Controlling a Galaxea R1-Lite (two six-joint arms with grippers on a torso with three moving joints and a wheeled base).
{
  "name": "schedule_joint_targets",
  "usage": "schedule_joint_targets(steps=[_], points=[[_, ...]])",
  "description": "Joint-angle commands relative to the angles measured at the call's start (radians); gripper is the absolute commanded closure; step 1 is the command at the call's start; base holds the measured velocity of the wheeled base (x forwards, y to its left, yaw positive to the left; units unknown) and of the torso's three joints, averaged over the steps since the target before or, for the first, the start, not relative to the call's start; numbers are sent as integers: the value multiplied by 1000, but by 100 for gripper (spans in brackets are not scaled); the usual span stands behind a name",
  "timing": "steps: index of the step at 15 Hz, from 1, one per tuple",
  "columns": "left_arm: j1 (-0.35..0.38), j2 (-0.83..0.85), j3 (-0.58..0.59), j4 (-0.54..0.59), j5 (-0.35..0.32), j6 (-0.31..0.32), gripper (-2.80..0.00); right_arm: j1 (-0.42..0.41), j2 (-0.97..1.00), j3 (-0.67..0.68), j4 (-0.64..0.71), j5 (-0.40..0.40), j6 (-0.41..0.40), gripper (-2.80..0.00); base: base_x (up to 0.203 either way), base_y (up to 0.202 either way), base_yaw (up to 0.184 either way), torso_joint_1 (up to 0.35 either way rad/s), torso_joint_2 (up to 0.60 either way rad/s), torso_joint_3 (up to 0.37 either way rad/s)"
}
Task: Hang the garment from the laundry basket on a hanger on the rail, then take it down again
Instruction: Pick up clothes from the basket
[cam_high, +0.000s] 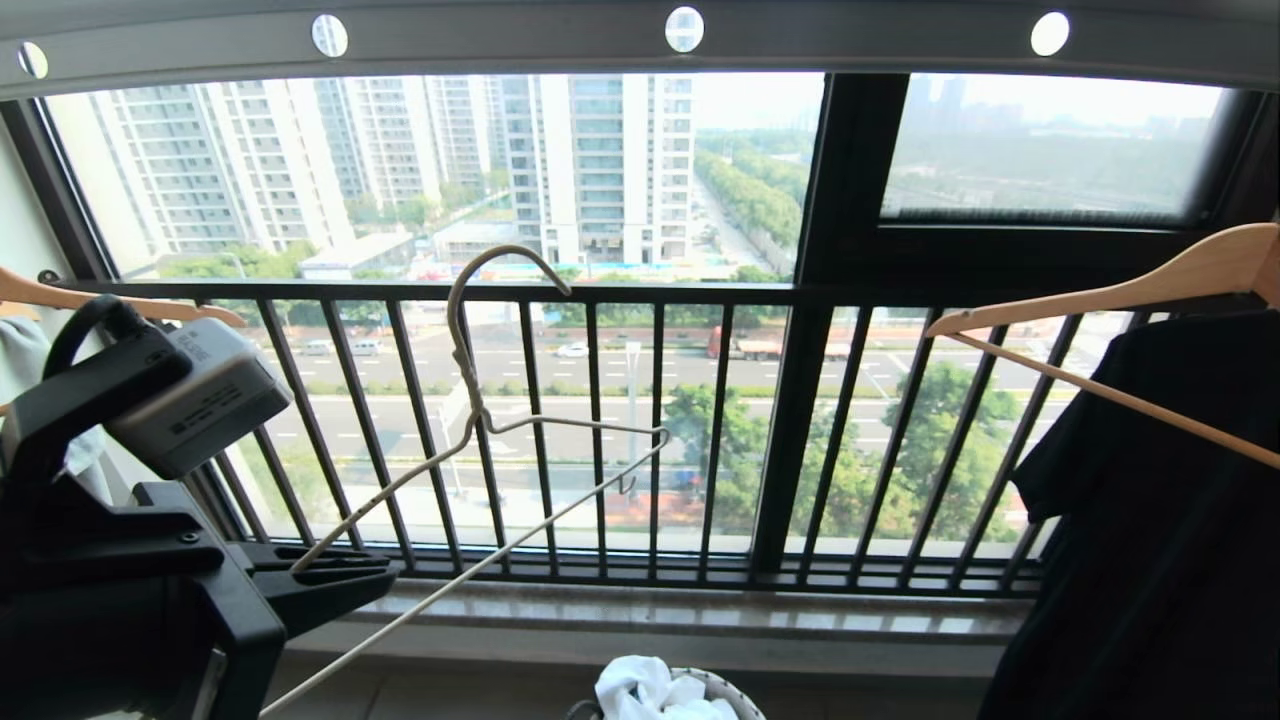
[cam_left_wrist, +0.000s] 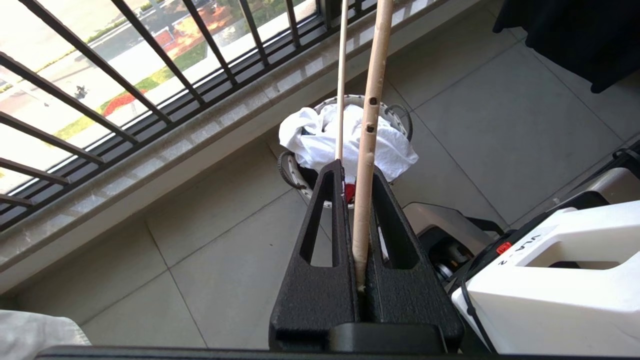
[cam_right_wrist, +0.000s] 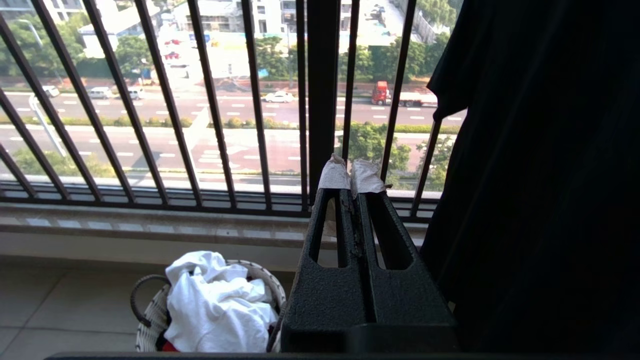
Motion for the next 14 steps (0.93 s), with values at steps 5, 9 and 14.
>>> schedule_joint_targets(steps=[5, 9, 14], points=[[0, -8, 0, 3, 1, -1, 0, 0, 1, 0, 0, 0, 1, 0, 0, 0, 0, -142, 309, 165], [0, -14, 0, 3, 1, -1, 0, 0, 1, 0, 0, 0, 1, 0, 0, 0, 0, -141, 312, 167], [0, -14, -1, 3, 1, -1, 0, 0, 1, 0, 0, 0, 1, 0, 0, 0, 0, -151, 330, 180]])
